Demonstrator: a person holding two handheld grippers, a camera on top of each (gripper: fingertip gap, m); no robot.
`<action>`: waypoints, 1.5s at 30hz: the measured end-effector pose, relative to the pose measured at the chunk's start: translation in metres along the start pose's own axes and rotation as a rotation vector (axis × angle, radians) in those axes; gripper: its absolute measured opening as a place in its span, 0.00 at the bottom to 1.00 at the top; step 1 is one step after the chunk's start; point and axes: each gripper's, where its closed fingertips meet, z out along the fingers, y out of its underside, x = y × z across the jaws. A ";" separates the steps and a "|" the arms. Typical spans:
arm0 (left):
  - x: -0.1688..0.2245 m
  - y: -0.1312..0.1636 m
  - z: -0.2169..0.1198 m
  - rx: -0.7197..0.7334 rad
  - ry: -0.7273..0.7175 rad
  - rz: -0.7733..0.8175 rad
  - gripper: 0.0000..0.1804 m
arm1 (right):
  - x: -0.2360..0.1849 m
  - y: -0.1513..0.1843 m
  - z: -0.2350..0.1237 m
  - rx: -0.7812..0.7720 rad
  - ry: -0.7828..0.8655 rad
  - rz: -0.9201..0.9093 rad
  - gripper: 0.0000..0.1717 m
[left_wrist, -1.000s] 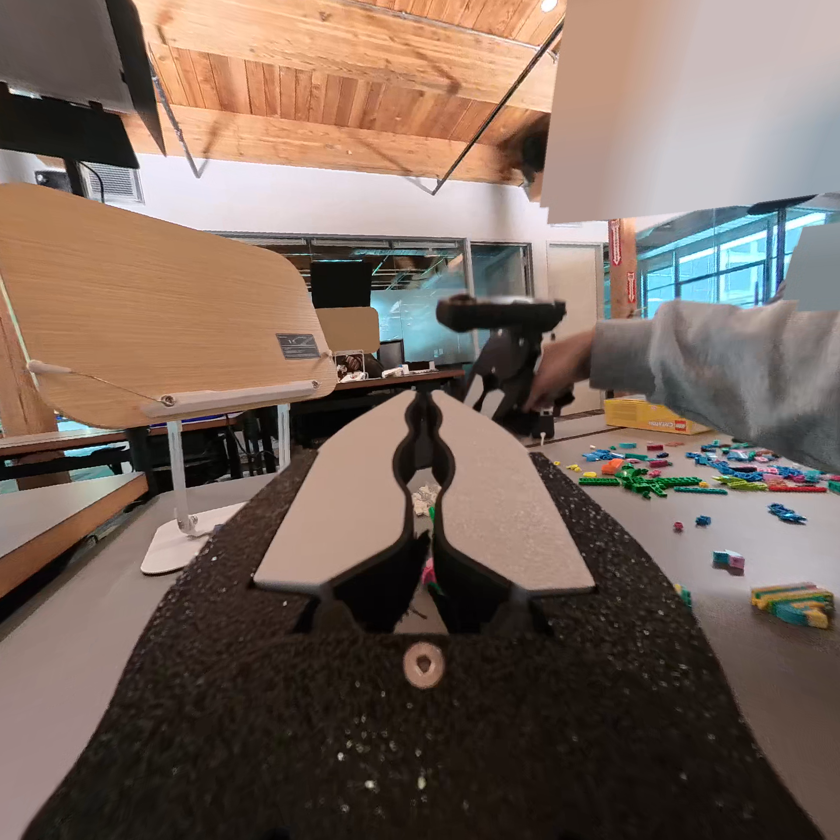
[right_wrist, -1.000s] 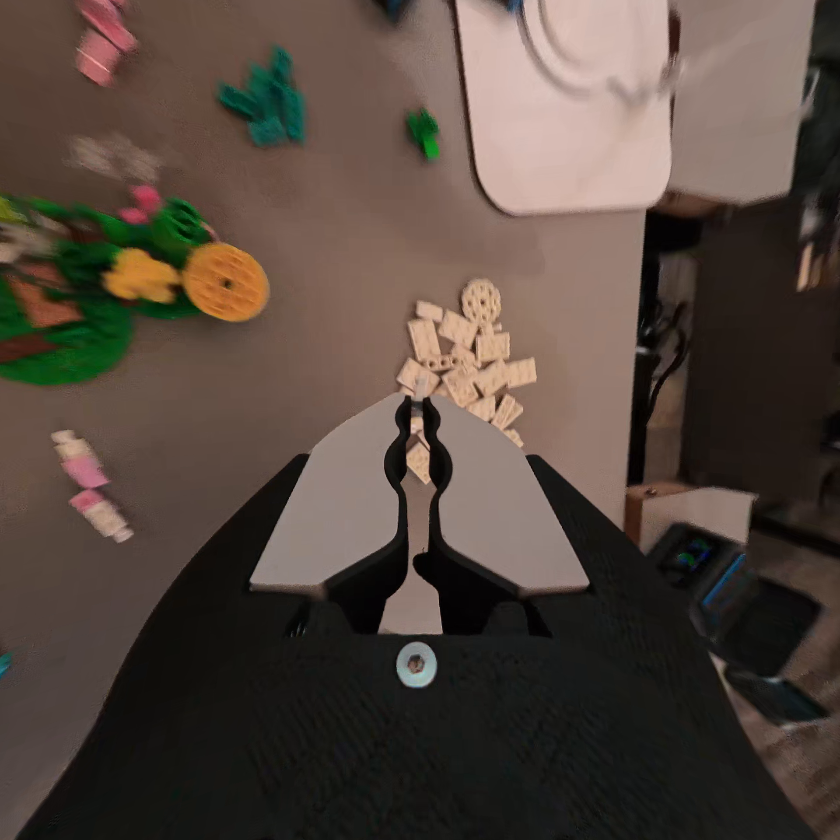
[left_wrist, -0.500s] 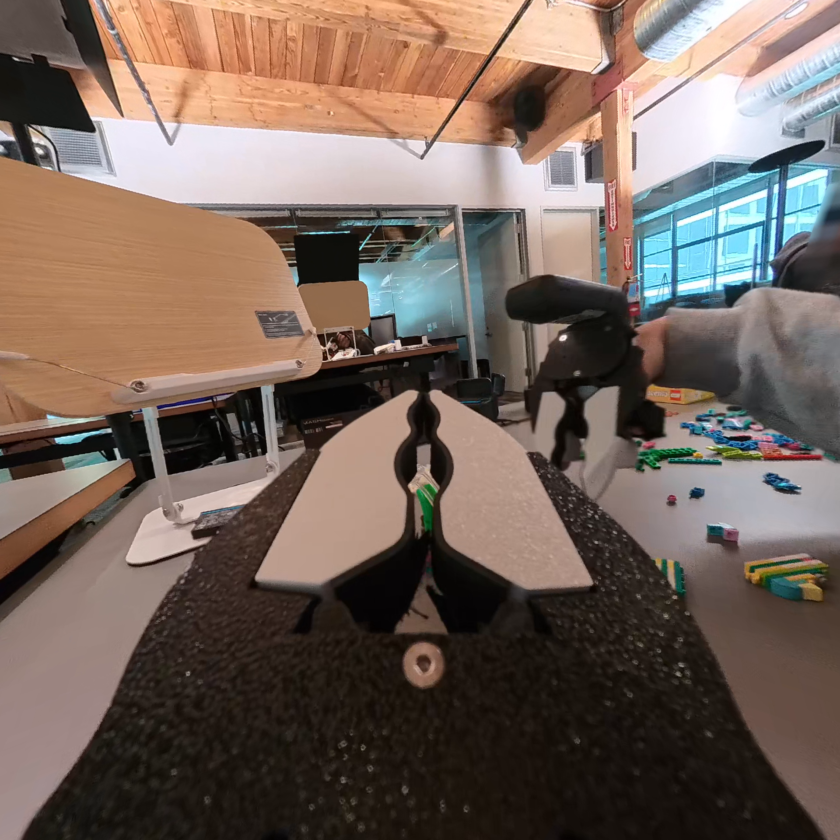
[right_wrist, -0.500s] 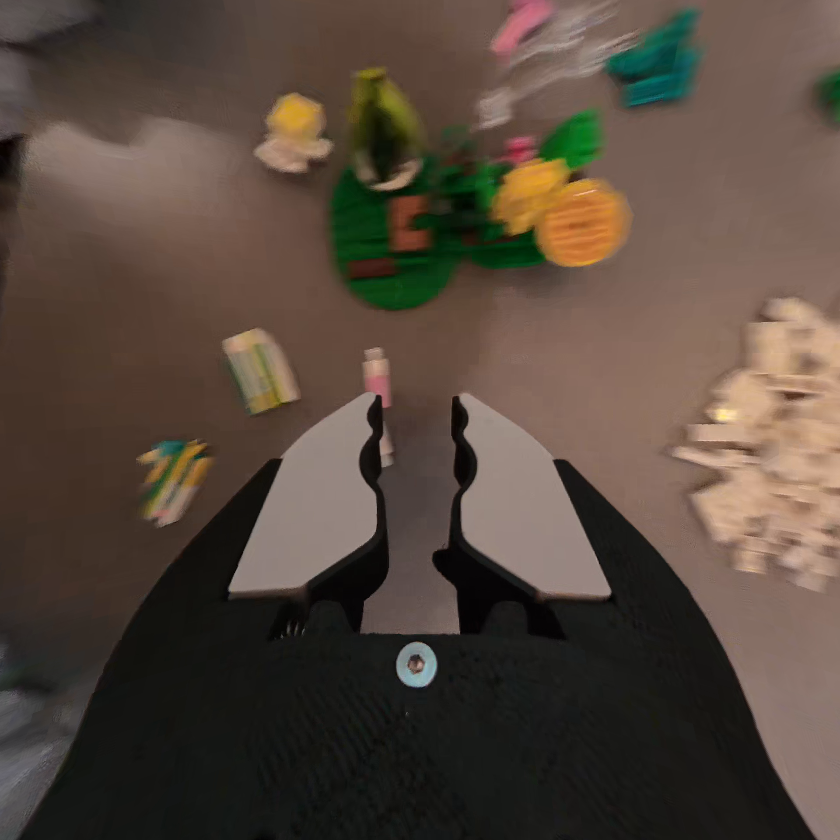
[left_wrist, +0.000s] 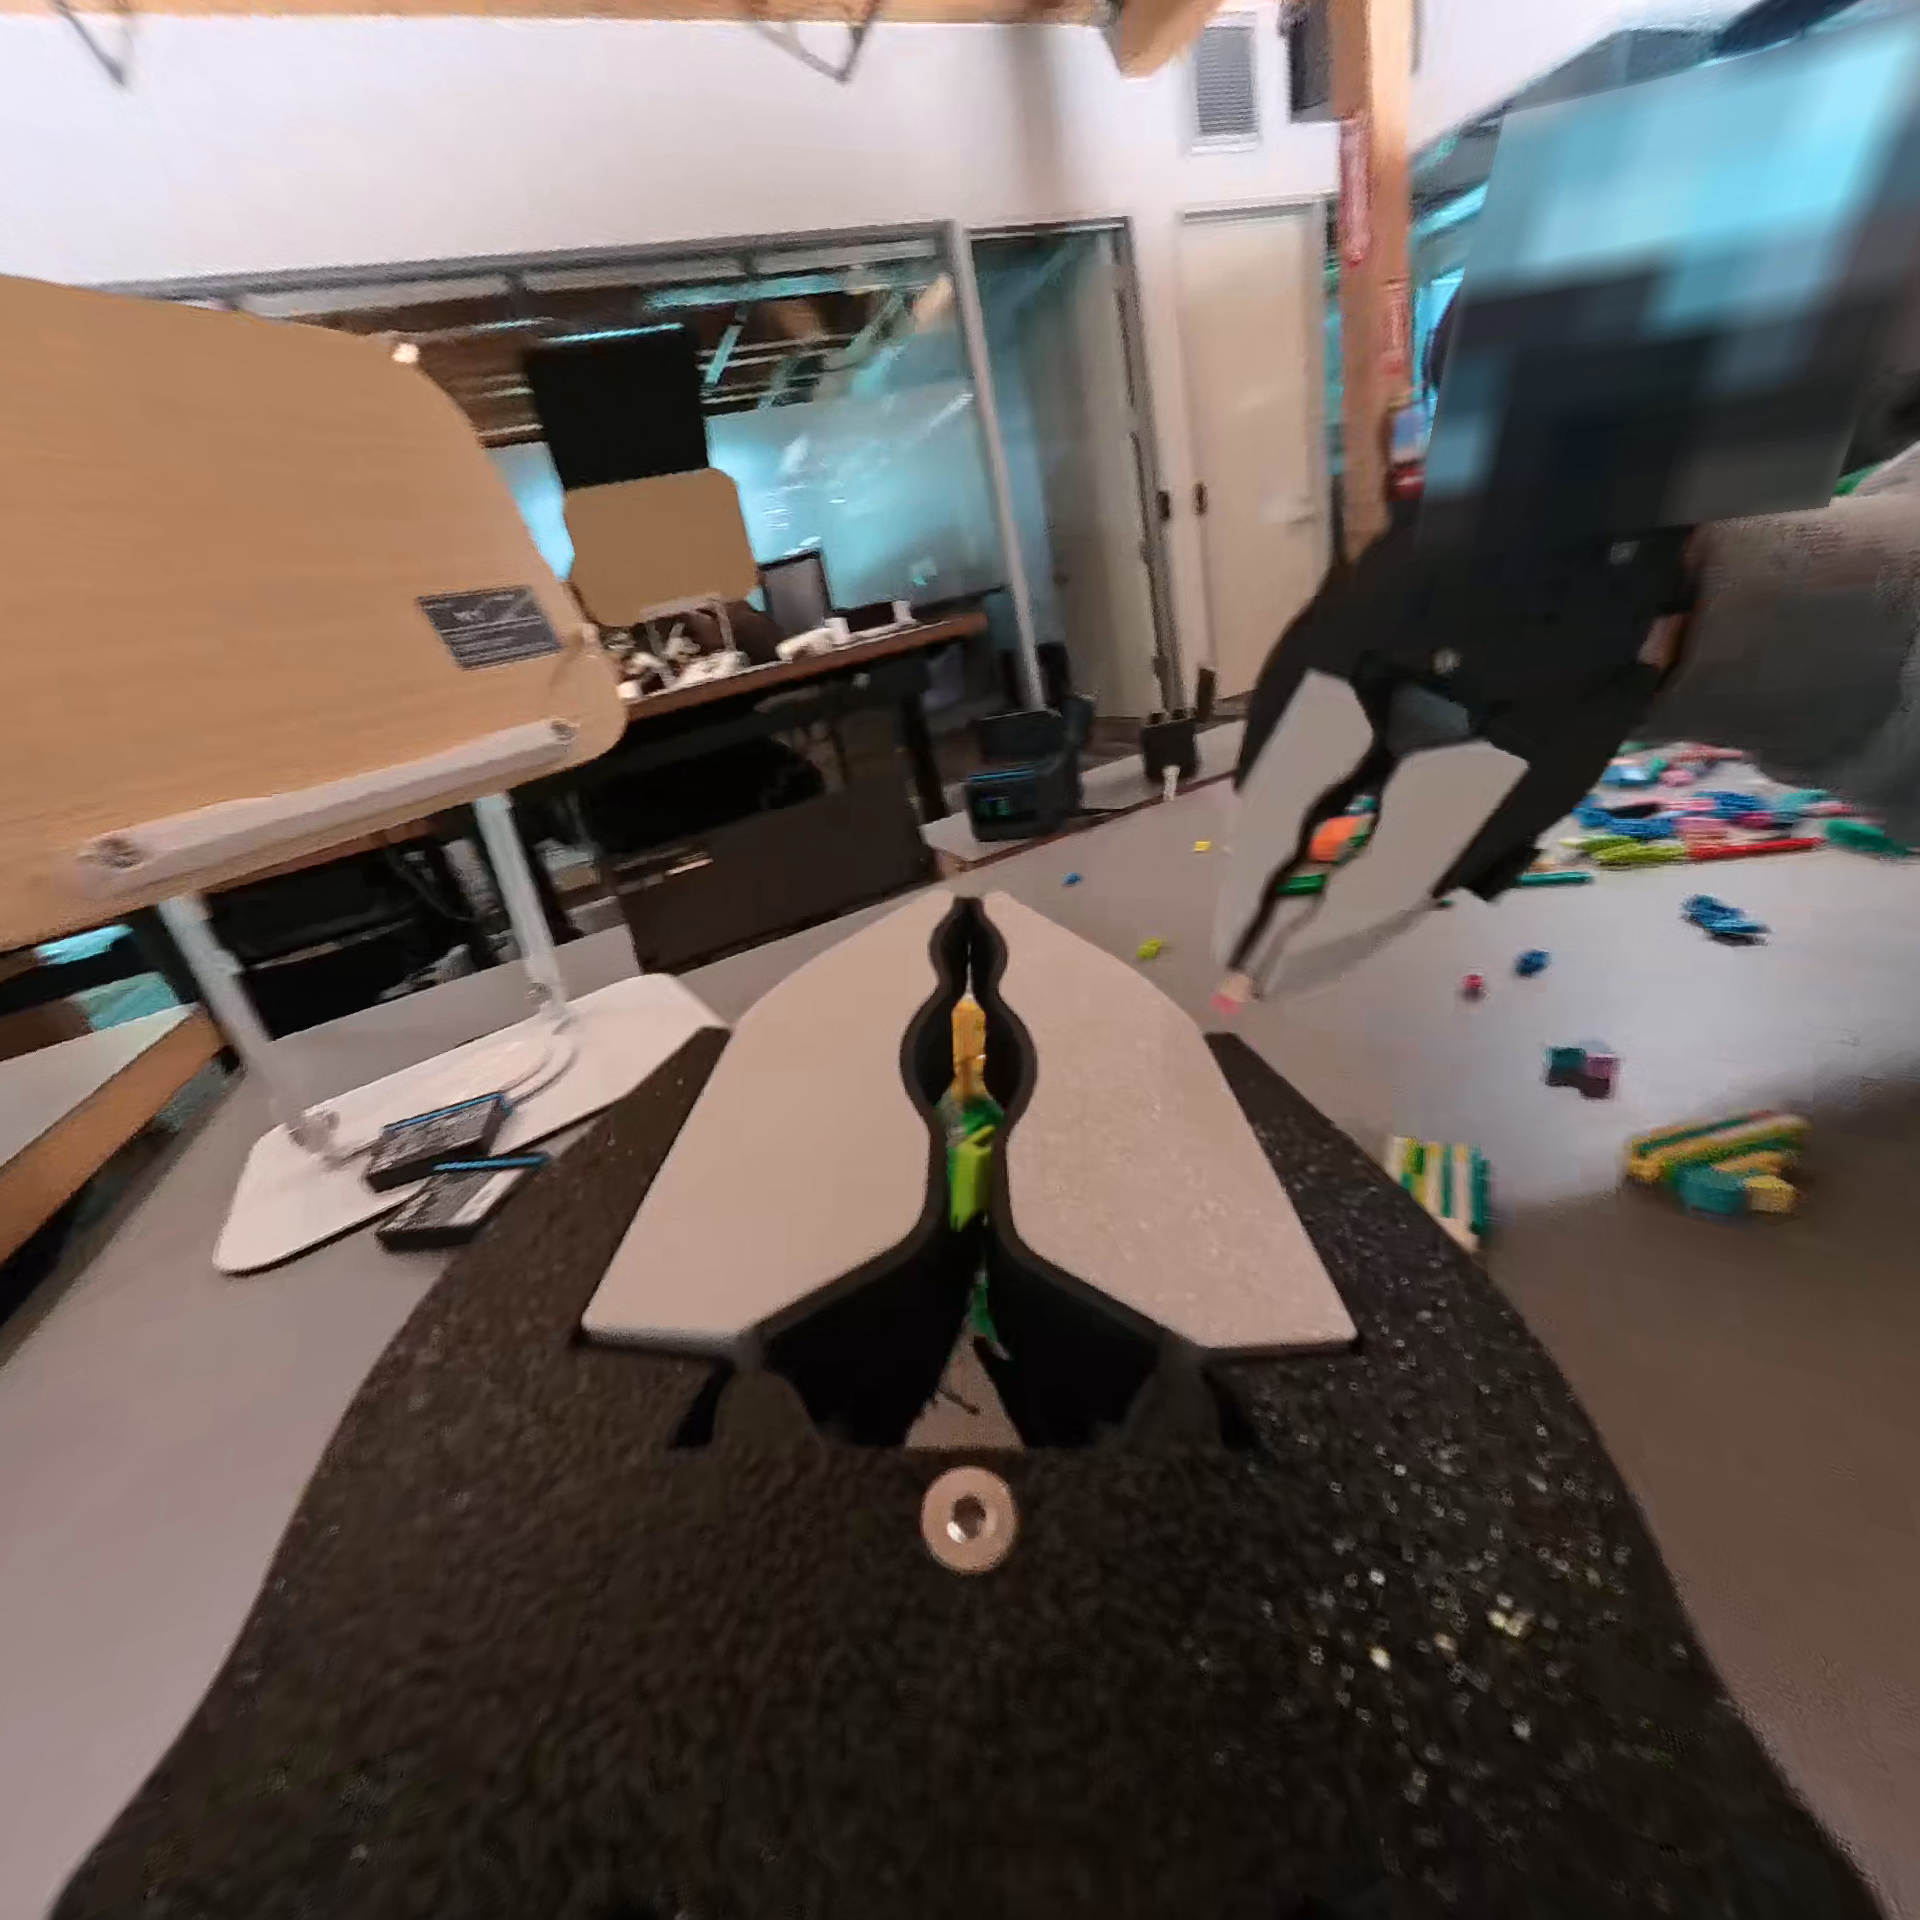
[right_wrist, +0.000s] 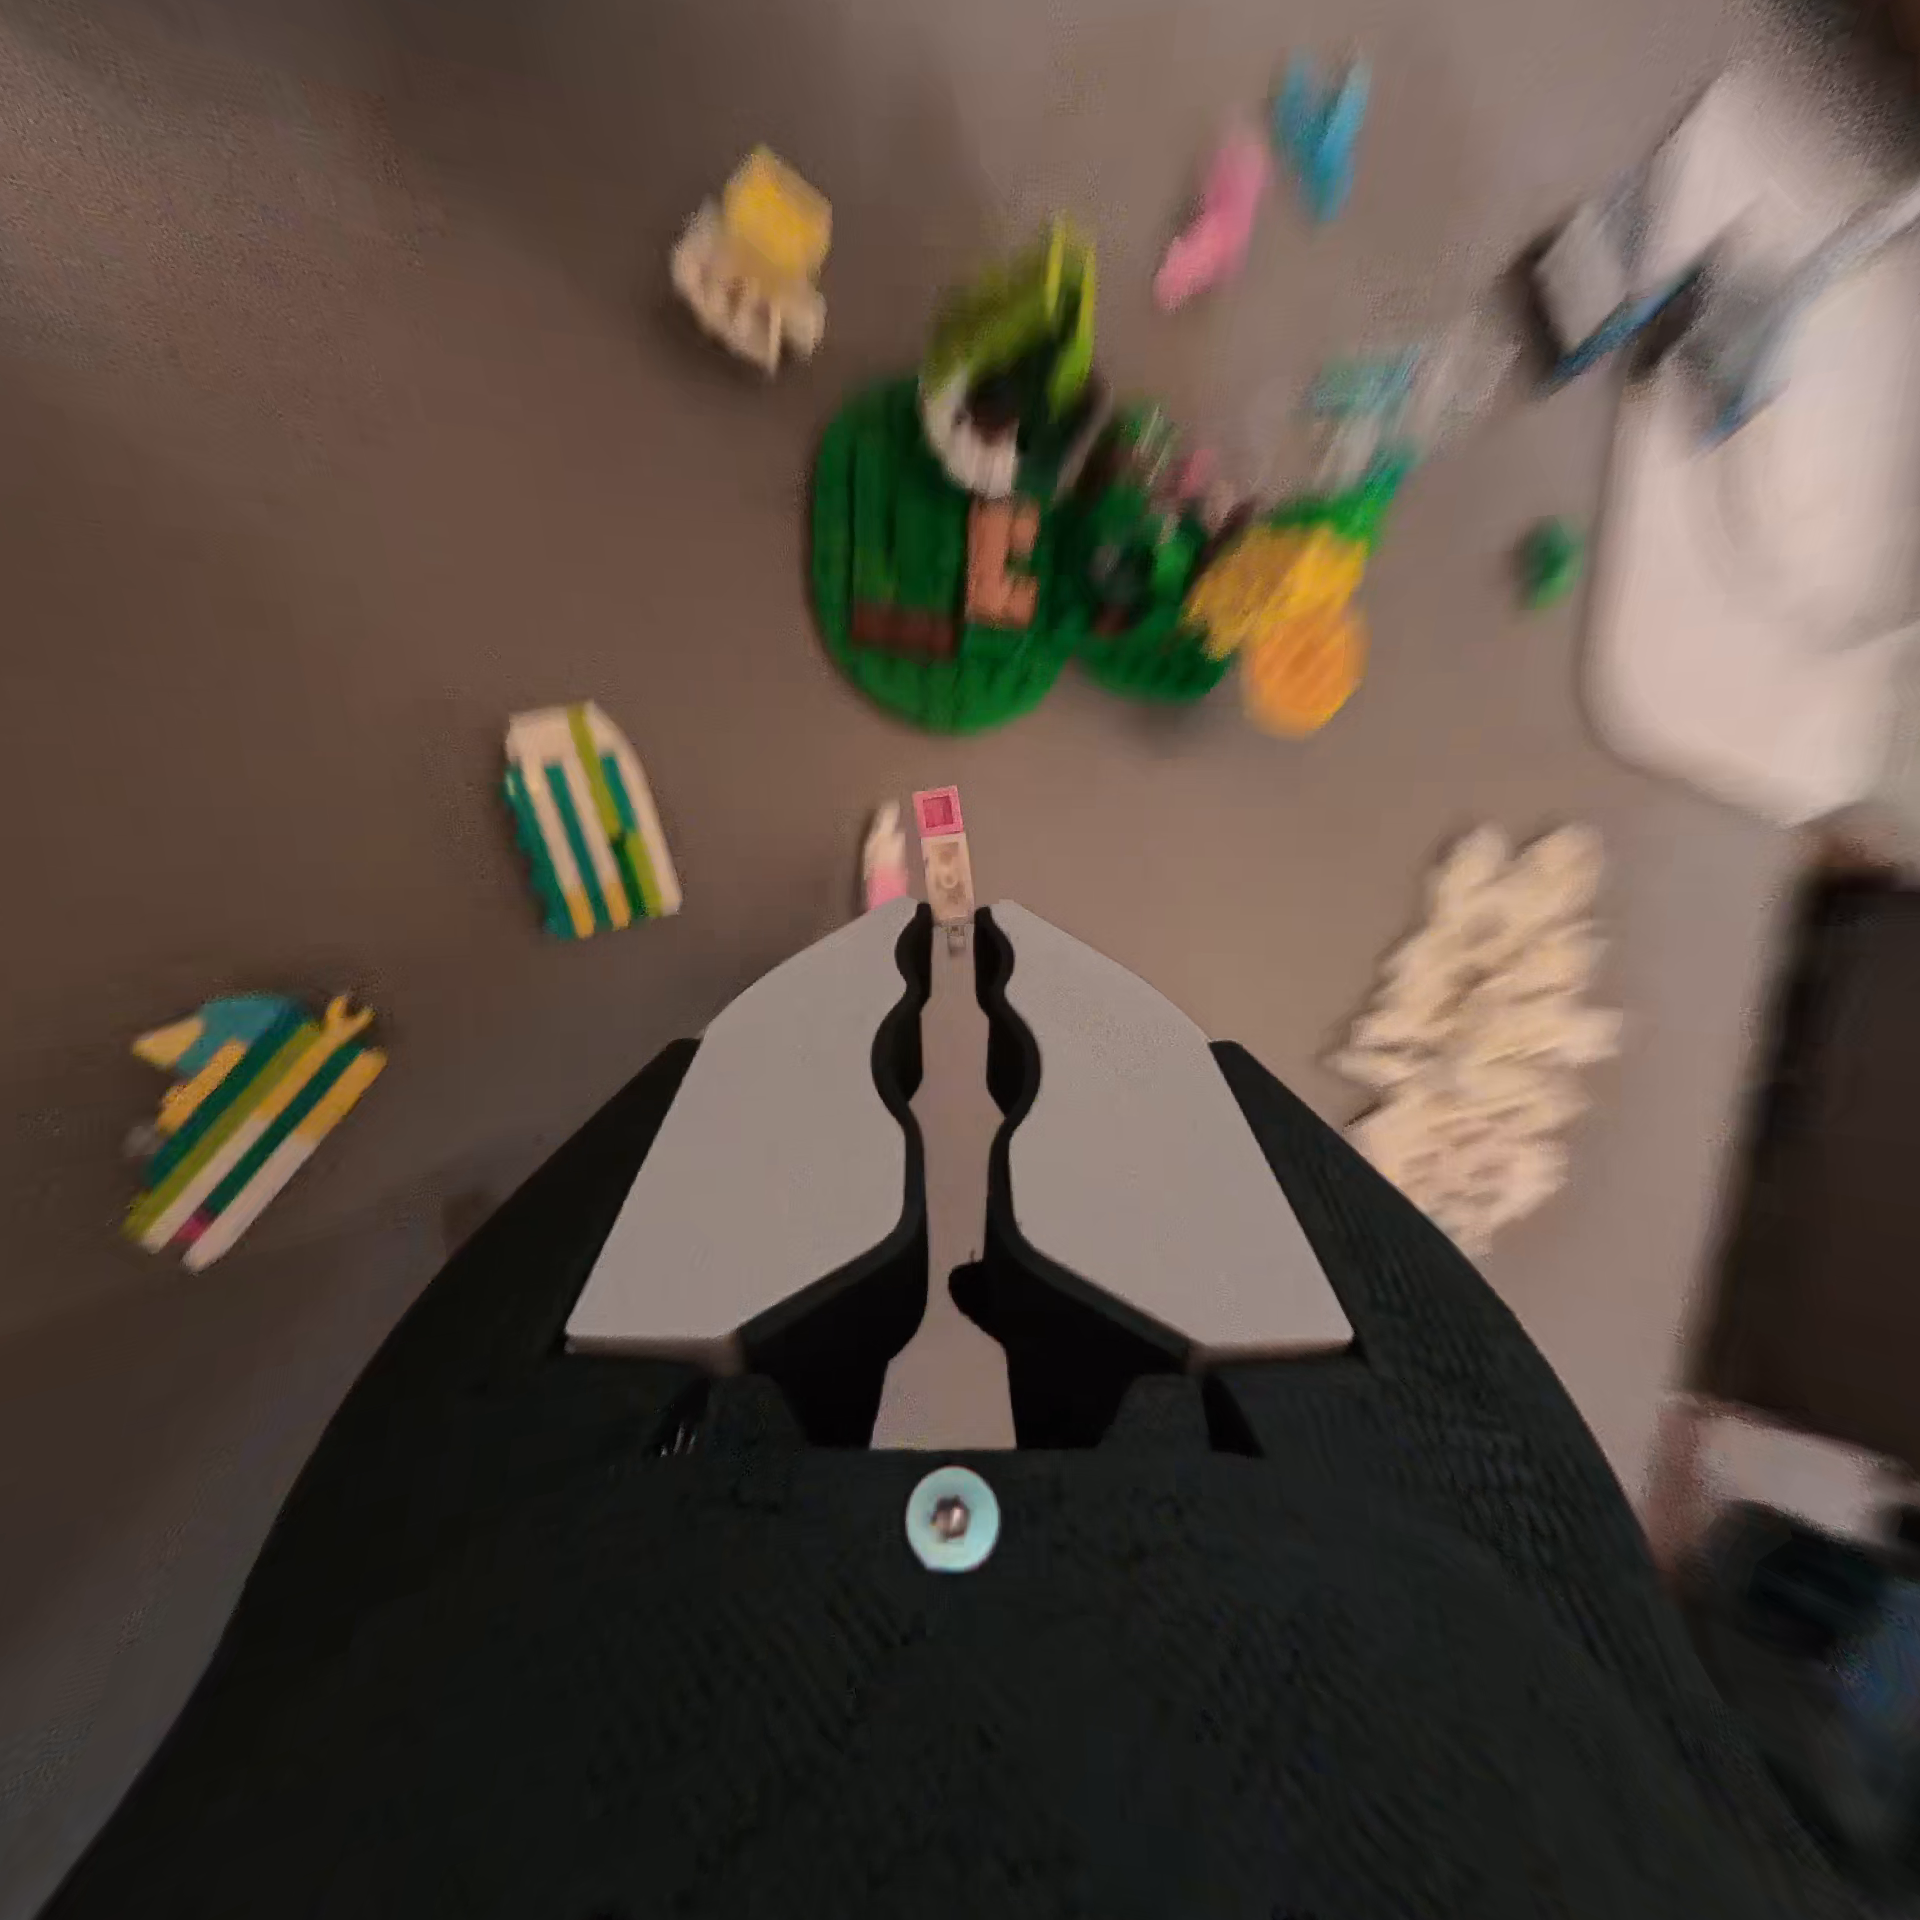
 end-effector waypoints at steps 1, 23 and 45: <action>0.007 -0.002 0.002 0.012 0.039 -0.020 0.00 | 0.004 -0.021 -0.008 0.056 0.099 -0.092 0.03; 0.067 0.010 0.008 -0.068 0.456 -0.265 0.02 | -0.016 -0.094 -0.037 0.049 0.604 -0.697 0.04; 0.058 0.018 0.019 -0.126 0.217 0.080 0.03 | -0.005 -0.078 -0.022 0.018 0.464 -0.049 0.03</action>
